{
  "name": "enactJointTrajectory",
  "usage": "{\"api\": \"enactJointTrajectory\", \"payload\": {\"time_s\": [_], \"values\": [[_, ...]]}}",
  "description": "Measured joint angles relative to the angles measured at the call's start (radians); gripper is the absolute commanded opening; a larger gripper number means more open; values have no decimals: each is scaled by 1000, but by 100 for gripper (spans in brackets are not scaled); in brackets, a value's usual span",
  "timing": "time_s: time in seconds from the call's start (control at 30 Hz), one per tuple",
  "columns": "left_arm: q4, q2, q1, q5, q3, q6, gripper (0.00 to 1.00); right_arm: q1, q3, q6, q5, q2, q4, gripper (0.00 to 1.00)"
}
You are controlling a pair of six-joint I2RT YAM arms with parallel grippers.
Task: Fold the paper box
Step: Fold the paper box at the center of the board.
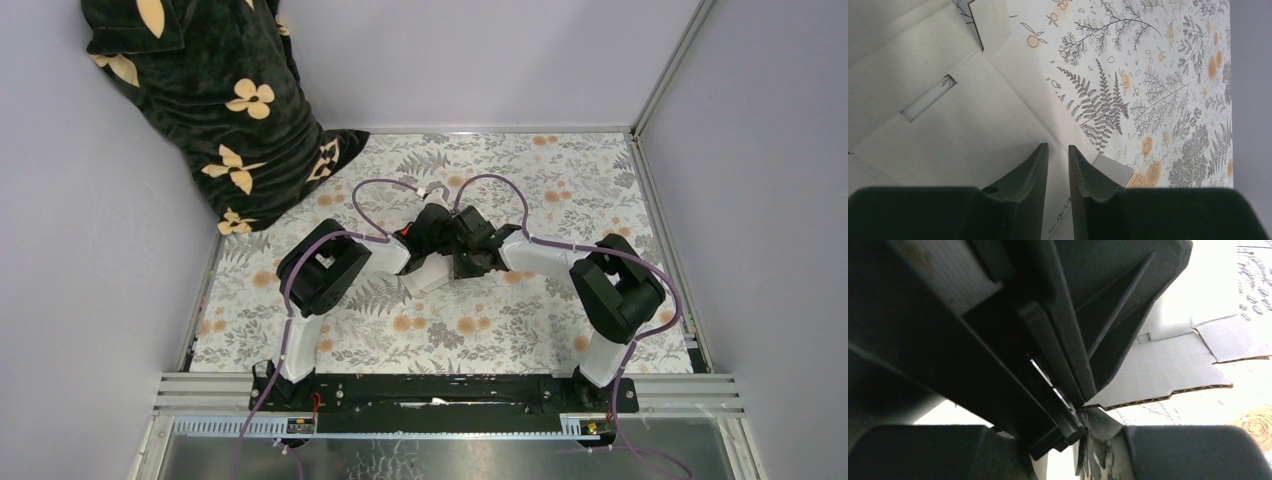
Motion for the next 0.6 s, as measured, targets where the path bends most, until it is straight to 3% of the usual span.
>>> {"api": "enactJointTrajectory", "payload": {"time_s": [0.27,0.5,0.6], "values": [[23,-17,-3,-37,-35,-27,34,-66,19,-87,-187,1,-23,27],[2,-17,-8,-55,-6,-32,59,-120,23,-138,-288,-5,-31,28],[-36,-17,-8,-85,25,-19,64,-146,42,-151,-304,-11,-52,28]]}}
